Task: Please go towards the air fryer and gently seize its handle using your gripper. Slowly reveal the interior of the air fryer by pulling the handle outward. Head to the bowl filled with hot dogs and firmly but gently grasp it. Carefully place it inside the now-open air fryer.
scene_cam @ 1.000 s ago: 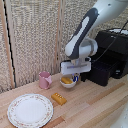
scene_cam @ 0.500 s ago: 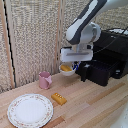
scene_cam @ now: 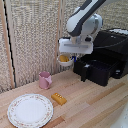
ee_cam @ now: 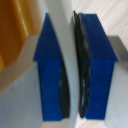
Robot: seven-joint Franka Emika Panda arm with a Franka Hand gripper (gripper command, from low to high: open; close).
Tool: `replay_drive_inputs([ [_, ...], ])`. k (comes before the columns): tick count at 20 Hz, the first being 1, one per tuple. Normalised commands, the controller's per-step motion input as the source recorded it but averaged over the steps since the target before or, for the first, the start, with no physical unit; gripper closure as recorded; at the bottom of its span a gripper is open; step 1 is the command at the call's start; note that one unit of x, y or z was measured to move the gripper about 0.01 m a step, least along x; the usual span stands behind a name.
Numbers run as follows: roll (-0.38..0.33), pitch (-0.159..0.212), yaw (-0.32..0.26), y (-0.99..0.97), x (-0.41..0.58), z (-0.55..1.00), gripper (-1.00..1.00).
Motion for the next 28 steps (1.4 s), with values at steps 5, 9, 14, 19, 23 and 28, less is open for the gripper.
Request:
replay_drive_inputs([
  [5,0.105,0.0,-0.004,-0.98,0.197,0.61,1.0],
  [9,0.106,-0.012,-0.029,-0.89,0.184,0.43,1.0],
  [14,0.052,-0.042,-0.156,-0.64,0.161,0.21,1.0],
  [19,0.017,-0.065,-0.217,-0.55,0.183,0.09,1.0],
  [23,0.006,-0.053,-0.222,-0.56,0.172,0.05,1.0],
  [28,0.0,0.013,-0.172,-0.74,0.01,0.02,1.0],
])
